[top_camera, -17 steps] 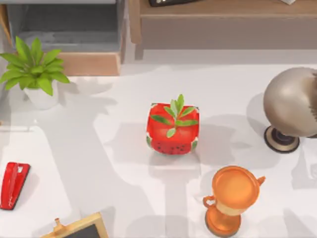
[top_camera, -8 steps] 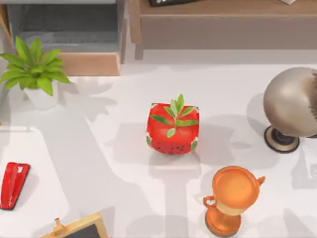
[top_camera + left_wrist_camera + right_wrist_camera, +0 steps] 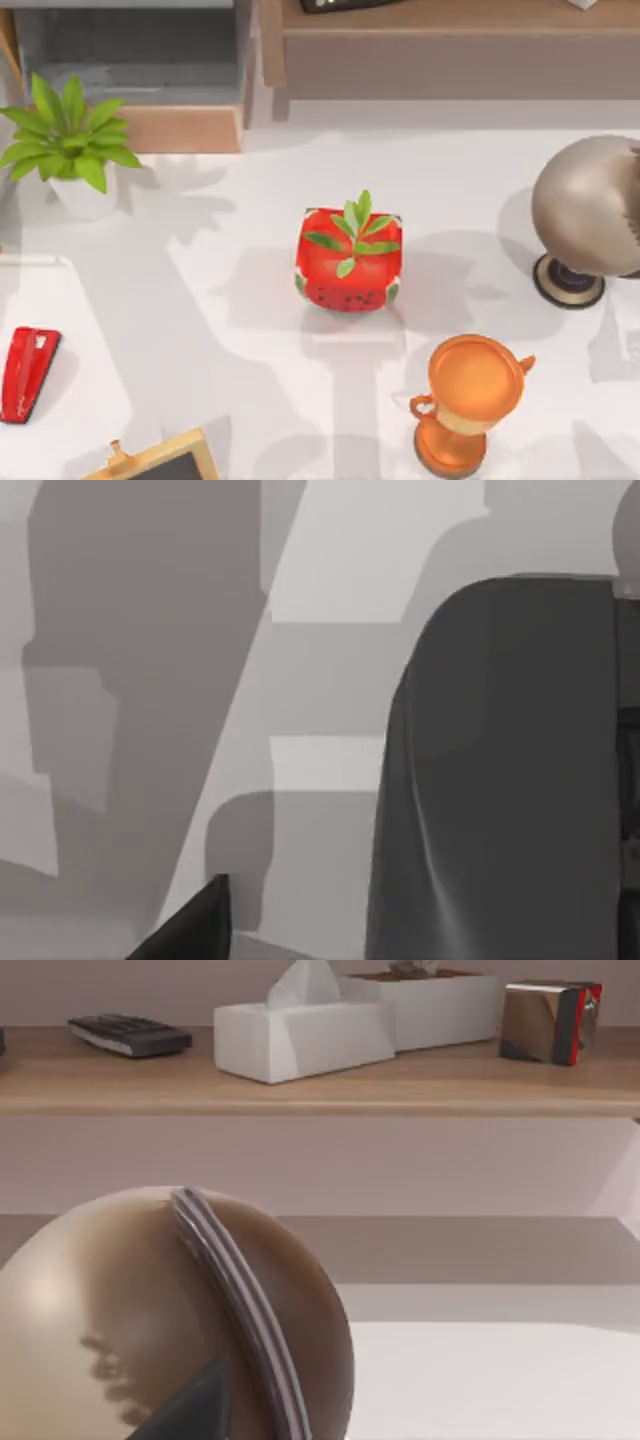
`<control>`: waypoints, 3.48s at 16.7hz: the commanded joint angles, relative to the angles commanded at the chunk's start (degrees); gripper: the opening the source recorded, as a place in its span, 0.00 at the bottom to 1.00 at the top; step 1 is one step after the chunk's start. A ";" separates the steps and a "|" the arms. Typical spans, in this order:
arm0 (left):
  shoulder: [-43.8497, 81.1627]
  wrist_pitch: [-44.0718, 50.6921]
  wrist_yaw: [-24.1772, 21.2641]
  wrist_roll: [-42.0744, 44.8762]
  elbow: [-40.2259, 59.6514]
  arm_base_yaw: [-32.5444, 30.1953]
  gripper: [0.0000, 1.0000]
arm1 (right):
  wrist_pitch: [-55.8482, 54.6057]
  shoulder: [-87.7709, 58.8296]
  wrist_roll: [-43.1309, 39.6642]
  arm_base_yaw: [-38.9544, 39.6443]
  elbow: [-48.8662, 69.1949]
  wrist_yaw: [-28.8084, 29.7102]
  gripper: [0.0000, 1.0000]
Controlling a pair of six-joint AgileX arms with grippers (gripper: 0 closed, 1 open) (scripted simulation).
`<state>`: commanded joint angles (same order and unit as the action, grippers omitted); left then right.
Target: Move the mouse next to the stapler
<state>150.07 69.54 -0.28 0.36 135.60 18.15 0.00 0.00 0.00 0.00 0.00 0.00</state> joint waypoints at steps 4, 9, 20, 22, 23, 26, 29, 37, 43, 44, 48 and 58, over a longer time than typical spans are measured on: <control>0.00 0.00 0.00 0.00 0.00 0.00 0.92 | 0.00 0.00 0.00 0.00 0.00 0.00 1.00; 0.00 0.00 0.00 0.00 0.00 0.00 0.55 | 0.00 0.00 0.00 0.00 0.00 0.00 1.00; 0.00 0.00 0.00 0.00 0.00 0.00 0.00 | 0.00 0.00 0.00 0.00 0.00 0.00 1.00; 0.00 0.00 0.00 0.00 0.00 0.00 0.00 | 0.00 0.00 0.00 0.00 0.00 0.00 1.00; 0.00 0.00 0.00 0.00 0.00 0.00 0.00 | 0.00 0.00 0.00 0.00 0.00 0.00 1.00; -0.18 0.01 0.02 0.09 0.03 0.10 0.00 | 0.00 0.00 0.00 0.00 0.00 0.00 1.00; -2.99 -0.42 0.24 -0.88 -0.27 0.47 0.00 | 0.00 0.00 0.00 0.00 0.00 0.00 1.00; -22.21 -5.32 1.06 -7.60 -13.88 -4.04 0.00 | 0.00 0.00 0.00 0.00 0.00 0.00 1.00; -39.56 -10.80 1.18 -13.48 -32.93 -13.94 0.00 | 0.00 0.00 0.00 0.00 0.00 0.00 1.00; -42.18 -11.77 1.19 -14.39 -36.48 -15.85 0.00 | 0.00 0.00 0.00 0.00 0.00 0.00 1.00; -51.07 -15.69 1.28 -17.63 -50.88 -23.69 0.00 | 0.00 0.00 0.00 0.00 0.00 0.00 1.00; -58.22 -24.23 2.17 -22.42 -79.85 -38.95 0.00 | 0.00 0.00 0.00 0.00 0.00 0.00 1.00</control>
<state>91.86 45.31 1.89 -22.06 55.75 -20.80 0.00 0.00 0.00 0.00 0.00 0.00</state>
